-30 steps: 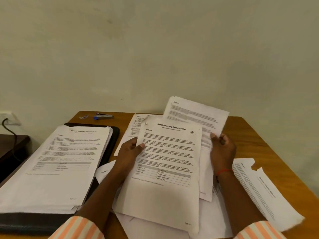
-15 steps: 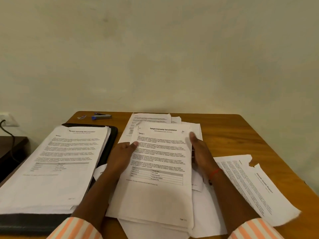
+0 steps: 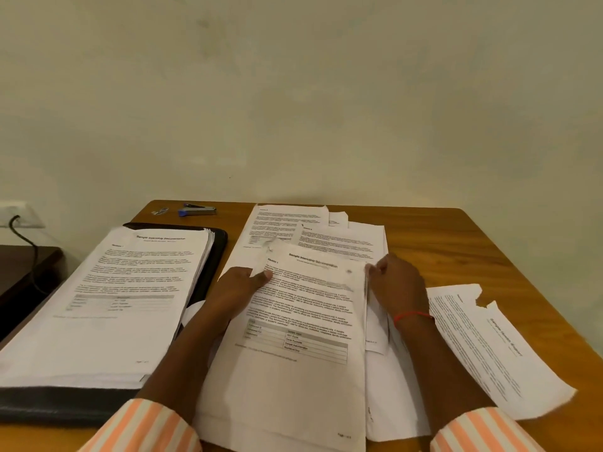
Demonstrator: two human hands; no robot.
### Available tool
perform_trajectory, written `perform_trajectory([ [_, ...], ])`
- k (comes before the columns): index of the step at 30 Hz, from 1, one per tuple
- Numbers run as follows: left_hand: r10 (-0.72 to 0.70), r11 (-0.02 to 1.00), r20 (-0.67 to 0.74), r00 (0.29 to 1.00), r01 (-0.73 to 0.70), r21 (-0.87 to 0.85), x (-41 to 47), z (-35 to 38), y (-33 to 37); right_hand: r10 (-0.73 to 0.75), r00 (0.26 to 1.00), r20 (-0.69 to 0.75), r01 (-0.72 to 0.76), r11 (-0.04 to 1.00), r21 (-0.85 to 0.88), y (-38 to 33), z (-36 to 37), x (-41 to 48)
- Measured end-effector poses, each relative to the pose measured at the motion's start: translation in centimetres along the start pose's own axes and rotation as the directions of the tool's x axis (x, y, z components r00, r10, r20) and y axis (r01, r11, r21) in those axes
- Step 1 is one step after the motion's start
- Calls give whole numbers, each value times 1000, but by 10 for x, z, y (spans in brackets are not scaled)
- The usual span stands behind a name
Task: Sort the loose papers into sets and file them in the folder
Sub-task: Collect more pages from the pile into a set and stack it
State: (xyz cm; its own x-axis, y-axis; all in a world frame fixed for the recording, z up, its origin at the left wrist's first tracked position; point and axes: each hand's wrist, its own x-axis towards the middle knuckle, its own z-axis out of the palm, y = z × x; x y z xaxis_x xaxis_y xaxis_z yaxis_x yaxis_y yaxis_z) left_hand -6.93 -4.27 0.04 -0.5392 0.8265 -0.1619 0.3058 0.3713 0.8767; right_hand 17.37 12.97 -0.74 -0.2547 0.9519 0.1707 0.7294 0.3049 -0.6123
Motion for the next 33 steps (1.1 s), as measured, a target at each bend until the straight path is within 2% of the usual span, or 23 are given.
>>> perform_trajectory([
  [2, 31, 999, 14, 999, -31, 38, 2, 1, -3, 52, 998, 36, -46, 988, -150, 4, 3, 2],
  [4, 43, 997, 6, 999, -44, 61, 3, 0, -4, 93, 994, 63, -81, 982, -169, 4, 6, 4],
  [13, 54, 998, 18, 998, -53, -31, -1, 5, -4, 106, 990, 90, -109, 993, 37, 1, 2, 3],
  [16, 85, 994, 14, 996, -84, -74, -2, 6, -2, 104, 994, -24, -101, 988, 114, 0, -6, -1],
  [20, 81, 992, 31, 996, -77, -104, -1, 7, -4, 152, 962, -228, -137, 987, 80, 16, -21, 6],
  [25, 66, 988, 11, 998, -64, -140, -1, 9, -5, 164, 960, -228, -187, 979, -80, 27, -31, 8],
  [30, 23, 986, -136, 990, -45, -162, 4, 7, -9, 126, 951, -283, -171, 975, -141, 27, -33, 8],
  [33, 4, 990, -137, 991, -23, -142, 8, 12, -9, 125, 948, -291, -195, 954, -227, 22, -25, 7],
])
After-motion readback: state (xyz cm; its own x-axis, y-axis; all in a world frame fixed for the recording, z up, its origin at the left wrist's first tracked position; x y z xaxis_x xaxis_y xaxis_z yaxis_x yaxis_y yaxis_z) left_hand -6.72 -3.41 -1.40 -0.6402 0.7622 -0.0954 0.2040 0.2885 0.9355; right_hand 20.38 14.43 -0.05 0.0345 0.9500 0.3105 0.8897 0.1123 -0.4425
